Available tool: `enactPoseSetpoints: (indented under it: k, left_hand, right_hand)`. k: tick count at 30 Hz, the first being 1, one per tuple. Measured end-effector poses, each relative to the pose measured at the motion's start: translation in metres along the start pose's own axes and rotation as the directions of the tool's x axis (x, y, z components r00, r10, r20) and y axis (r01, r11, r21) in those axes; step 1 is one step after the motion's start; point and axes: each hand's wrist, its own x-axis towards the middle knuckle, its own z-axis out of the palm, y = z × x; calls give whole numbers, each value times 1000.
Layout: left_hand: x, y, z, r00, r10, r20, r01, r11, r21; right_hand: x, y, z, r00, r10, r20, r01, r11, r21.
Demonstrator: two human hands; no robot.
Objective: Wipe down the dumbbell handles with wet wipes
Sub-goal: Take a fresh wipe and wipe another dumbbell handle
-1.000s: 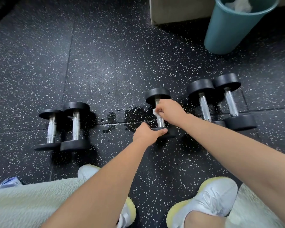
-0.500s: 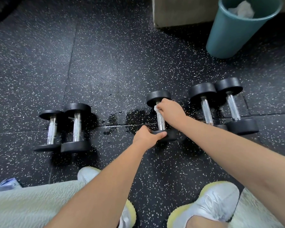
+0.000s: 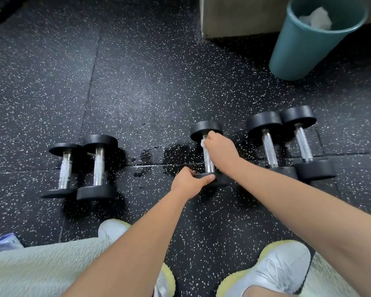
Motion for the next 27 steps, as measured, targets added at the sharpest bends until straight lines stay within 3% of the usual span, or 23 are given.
enactPoseSetpoints:
  k: [5, 9, 12, 19, 27]
  left_hand:
    - [1, -3, -2, 1000, 4, 6, -4, 1000, -26]
    - [-1, -2, -3, 1000, 10, 11, -10, 1000, -14]
    - [-3, -3, 0, 1000, 19, -13, -19, 1000, 4]
    - [0, -2, -6, 1000, -17, 0, 17, 998, 58]
    - [-14, 30, -2, 996, -77, -33, 81, 984, 158]
  right_hand:
    - [-20, -6, 12, 994, -86, 74, 88, 996, -26]
    - [5, -2, 8, 999, 51, -18, -50, 998, 44]
    - [15, -5, 7, 994, 109, -3, -108, 987, 122]
    - [-17, 0, 17, 996, -82, 32, 80, 995, 60]
    - [14, 4, 16, 997, 71, -19, -68, 988, 142]
